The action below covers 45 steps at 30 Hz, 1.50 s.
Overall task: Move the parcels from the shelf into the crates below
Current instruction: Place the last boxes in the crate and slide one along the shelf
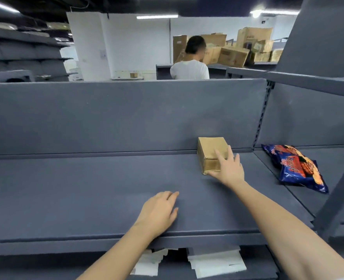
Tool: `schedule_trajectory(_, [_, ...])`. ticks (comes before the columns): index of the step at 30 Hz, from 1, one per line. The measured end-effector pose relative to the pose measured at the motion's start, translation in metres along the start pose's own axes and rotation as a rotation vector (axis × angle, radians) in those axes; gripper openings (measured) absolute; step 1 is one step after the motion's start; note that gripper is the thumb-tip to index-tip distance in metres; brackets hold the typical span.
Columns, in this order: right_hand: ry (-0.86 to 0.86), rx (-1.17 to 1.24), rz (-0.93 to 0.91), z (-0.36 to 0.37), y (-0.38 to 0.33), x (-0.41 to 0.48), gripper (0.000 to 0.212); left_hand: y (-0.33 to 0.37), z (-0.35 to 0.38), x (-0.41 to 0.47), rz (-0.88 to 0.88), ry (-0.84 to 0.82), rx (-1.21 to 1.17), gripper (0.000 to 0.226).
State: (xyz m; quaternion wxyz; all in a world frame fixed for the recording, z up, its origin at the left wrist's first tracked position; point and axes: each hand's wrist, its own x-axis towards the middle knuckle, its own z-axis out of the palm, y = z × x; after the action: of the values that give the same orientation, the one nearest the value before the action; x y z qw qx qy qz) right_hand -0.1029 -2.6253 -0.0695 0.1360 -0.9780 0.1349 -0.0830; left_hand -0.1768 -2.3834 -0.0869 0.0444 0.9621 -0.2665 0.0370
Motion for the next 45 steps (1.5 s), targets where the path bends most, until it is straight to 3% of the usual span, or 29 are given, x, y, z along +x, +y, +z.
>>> schedule_trajectory(7, [0.038, 0.034, 0.160, 0.014, -0.026, 0.024, 0.061, -0.024, 0.007, -0.005, -0.048, -0.038, 0.072, 0.053])
schedule_trajectory(14, [0.176, 0.103, 0.168, 0.018, -0.030, 0.018, 0.046, -0.026, 0.008, -0.009, -0.059, -0.033, 0.072, 0.052])
schedule_trajectory(19, [0.228, 0.209, -0.014, 0.019, -0.032, -0.020, 0.047, -0.021, -0.002, -0.006, -0.068, 0.002, 0.022, 0.053])
schedule_trajectory(24, [0.164, 0.204, -0.188, 0.000, -0.036, -0.058, 0.050, -0.001, -0.019, -0.001, -0.061, 0.073, -0.049, 0.076])
schedule_trajectory(28, [0.105, 0.335, -0.318, -0.028, -0.035, -0.082, 0.079, 0.013, -0.036, 0.003, -0.007, 0.127, 0.076, 0.106])
schedule_trajectory(30, [0.089, 0.370, -0.352, -0.040, -0.032, -0.088, 0.075, 0.016, -0.042, 0.002, -0.006, 0.138, 0.125, 0.116])
schedule_trajectory(33, [0.069, 0.371, -0.423, -0.056, -0.031, -0.099, 0.065, 0.021, -0.048, -0.002, 0.042, 0.171, 0.122, 0.113])
schedule_trajectory(38, [0.118, 0.502, -0.500, -0.085, -0.030, -0.116, 0.051, 0.023, -0.057, -0.013, 0.110, 0.256, -0.104, 0.111])
schedule_trajectory(42, [0.015, 0.774, -0.388, -0.100, -0.026, -0.124, 0.077, 0.010, -0.069, -0.028, 0.056, 0.294, -0.496, 0.116])
schedule_trajectory(45, [-0.111, 0.919, -0.337, -0.099, -0.028, -0.134, 0.083, 0.004, -0.080, -0.037, 0.001, 0.337, -0.784, 0.109])
